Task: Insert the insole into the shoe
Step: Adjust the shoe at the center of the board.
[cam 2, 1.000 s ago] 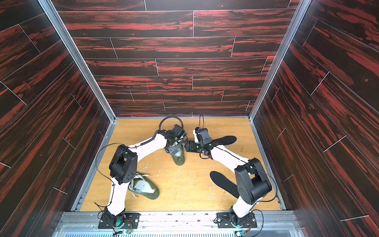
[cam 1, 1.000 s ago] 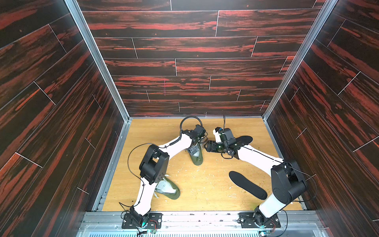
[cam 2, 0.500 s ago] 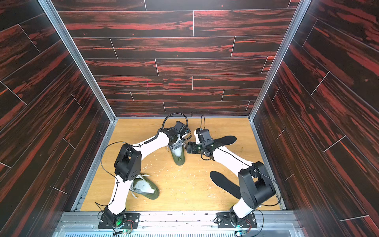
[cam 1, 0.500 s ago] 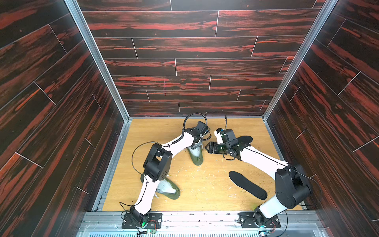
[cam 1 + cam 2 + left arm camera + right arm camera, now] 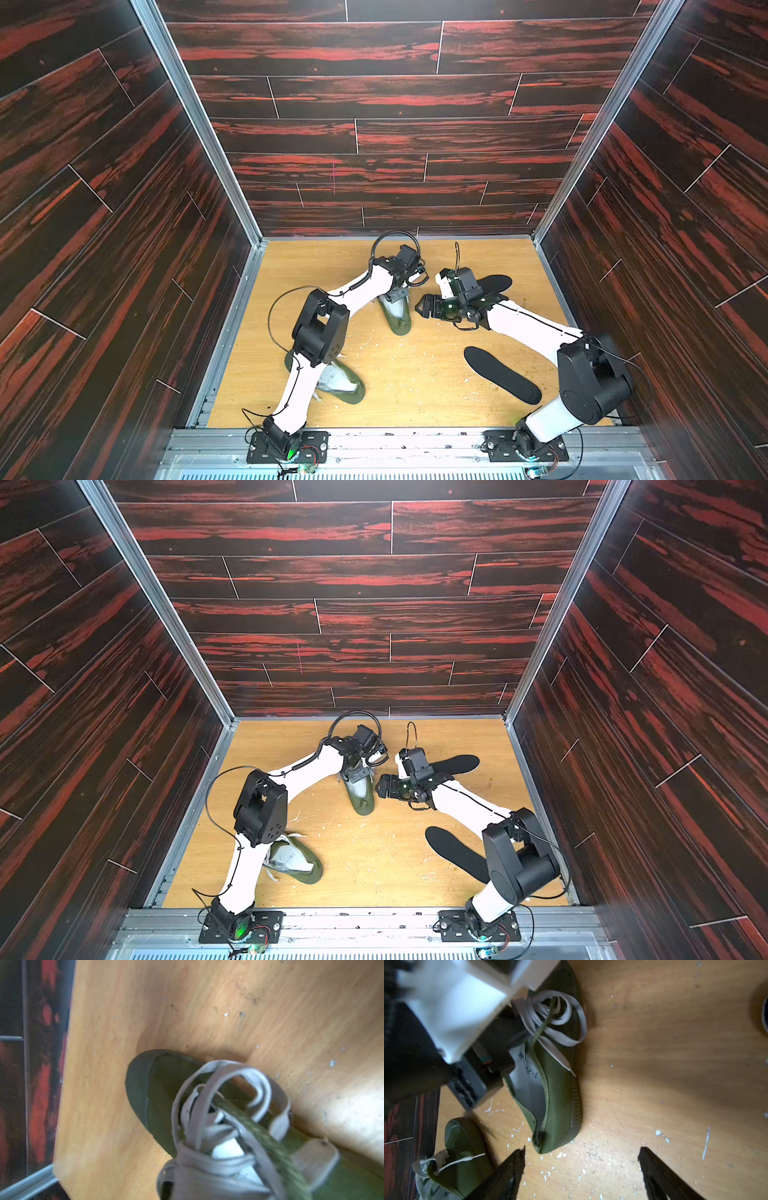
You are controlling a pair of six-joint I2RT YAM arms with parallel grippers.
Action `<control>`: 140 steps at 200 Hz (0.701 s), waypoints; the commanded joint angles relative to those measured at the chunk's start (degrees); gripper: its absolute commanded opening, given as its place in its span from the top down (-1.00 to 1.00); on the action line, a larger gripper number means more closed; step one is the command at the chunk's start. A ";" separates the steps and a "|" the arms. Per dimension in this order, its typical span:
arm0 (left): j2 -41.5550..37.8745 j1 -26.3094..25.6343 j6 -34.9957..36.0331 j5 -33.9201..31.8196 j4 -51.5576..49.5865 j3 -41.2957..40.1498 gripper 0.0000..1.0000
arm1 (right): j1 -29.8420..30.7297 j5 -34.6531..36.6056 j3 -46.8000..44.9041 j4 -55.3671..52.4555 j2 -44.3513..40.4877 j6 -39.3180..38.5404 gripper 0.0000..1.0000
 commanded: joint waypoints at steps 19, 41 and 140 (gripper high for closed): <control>-0.33 1.61 -7.69 4.00 -9.86 7.14 0.98 | 0.08 -1.79 -1.98 0.13 -2.14 2.25 -0.79; 3.25 1.99 -15.89 4.57 -19.70 15.51 0.95 | 0.08 -1.54 -3.69 0.97 -3.38 3.51 -0.79; -4.79 1.44 -57.42 12.12 -12.49 1.70 0.91 | 2.00 9.80 1.31 -5.12 0.13 -0.38 -0.81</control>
